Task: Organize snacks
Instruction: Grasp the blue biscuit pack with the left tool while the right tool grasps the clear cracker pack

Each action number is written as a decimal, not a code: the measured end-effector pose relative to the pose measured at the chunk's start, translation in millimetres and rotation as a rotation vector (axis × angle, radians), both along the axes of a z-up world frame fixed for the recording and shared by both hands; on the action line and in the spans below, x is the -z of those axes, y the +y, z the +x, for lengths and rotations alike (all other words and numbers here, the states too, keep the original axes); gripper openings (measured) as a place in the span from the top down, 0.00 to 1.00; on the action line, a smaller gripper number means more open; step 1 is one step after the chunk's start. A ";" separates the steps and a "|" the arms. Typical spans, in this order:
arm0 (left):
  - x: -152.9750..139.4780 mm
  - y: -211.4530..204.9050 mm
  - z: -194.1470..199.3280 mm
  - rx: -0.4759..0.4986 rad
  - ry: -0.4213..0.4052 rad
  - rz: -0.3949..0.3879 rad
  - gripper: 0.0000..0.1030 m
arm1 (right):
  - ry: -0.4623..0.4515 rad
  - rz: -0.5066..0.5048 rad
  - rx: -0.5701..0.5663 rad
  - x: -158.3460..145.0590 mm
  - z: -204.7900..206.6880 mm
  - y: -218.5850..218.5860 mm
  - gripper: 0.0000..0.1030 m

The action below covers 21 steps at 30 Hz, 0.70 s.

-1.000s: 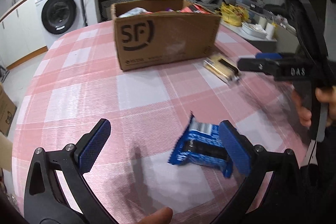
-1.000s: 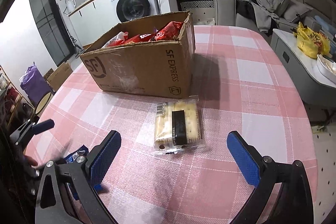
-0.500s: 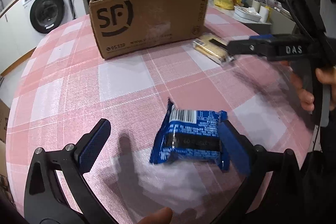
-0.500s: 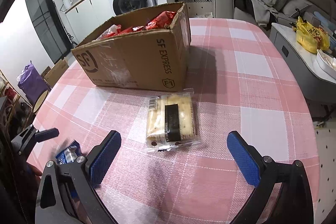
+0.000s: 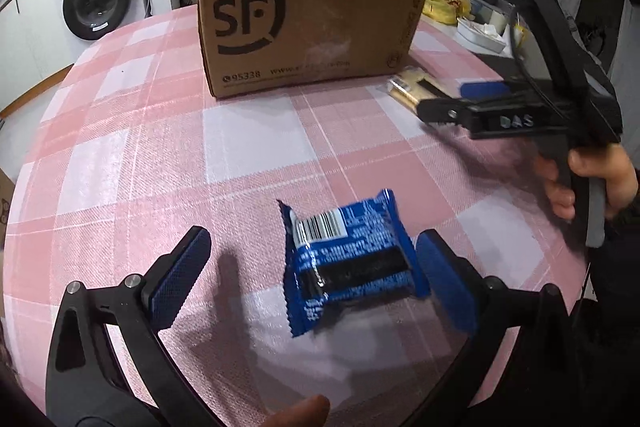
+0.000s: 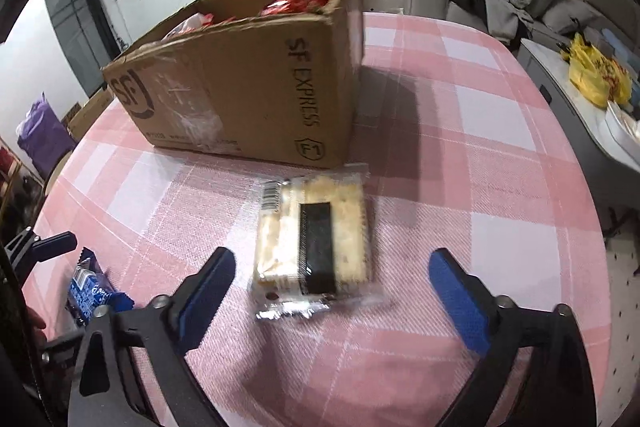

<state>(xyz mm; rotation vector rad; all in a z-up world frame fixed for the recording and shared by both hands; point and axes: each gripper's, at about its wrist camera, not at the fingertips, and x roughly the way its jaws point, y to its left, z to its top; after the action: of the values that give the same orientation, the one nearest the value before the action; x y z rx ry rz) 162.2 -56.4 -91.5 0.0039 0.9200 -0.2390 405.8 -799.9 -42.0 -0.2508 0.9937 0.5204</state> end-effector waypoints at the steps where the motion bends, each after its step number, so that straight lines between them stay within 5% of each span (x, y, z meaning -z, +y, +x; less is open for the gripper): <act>1: 1.1 -1.1 -1.8 0.000 0.002 0.006 0.01 | -0.003 -0.013 -0.003 1.9 0.9 3.3 0.15; 8: 7.3 -3.1 -2.4 0.034 0.036 -0.004 0.17 | -0.027 -0.019 -0.023 2.4 -2.0 5.4 0.28; 13: 3.6 -1.1 -5.3 0.059 0.006 -0.036 0.52 | -0.032 -0.003 -0.037 1.9 -2.3 3.1 0.41; 21: 1.4 13.1 2.4 0.013 -0.009 -0.095 0.55 | -0.037 0.032 -0.045 -1.9 -7.9 1.9 0.43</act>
<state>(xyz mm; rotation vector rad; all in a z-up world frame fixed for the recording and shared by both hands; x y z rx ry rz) 164.6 -43.3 -92.9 -0.0768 0.8989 -0.2948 397.9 -798.0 -40.1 -0.2541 0.9446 0.5704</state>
